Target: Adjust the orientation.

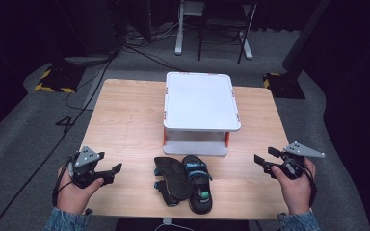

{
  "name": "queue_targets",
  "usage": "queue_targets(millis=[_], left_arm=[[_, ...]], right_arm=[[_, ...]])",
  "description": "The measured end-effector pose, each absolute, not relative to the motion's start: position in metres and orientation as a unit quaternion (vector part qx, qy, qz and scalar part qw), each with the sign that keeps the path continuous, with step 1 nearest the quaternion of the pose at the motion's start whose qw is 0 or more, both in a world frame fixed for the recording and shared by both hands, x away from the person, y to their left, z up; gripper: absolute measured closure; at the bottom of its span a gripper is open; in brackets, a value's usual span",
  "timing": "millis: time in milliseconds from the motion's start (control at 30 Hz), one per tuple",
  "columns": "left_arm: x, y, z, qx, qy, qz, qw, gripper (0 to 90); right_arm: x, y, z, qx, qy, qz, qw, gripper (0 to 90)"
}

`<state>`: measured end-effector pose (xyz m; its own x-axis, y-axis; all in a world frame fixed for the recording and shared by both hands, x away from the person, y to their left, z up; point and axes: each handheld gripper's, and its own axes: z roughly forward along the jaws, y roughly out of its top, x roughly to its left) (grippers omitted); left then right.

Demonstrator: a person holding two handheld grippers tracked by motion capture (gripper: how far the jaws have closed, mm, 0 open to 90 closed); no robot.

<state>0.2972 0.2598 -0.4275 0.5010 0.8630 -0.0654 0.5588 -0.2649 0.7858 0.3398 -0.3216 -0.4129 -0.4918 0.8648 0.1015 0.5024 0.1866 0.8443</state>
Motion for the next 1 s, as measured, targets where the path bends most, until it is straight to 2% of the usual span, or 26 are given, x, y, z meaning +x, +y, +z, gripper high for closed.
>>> queue_targets(millis=[333,533,1000], left_arm=[[0.293,0.248,-0.422,0.777,0.45,0.185,0.4,25.5],[0.284,0.221,-0.413,0.789,0.419,0.179,0.412,25.7],[0.272,0.154,-0.415,0.826,0.342,0.127,0.429,25.7]], right_arm=[[0.34,-0.319,-0.414,0.457,0.748,0.435,0.203,29.5],[0.34,-0.316,-0.415,0.456,0.751,0.433,0.199,29.6],[0.341,-0.313,-0.42,0.458,0.757,0.426,0.189,29.3]])
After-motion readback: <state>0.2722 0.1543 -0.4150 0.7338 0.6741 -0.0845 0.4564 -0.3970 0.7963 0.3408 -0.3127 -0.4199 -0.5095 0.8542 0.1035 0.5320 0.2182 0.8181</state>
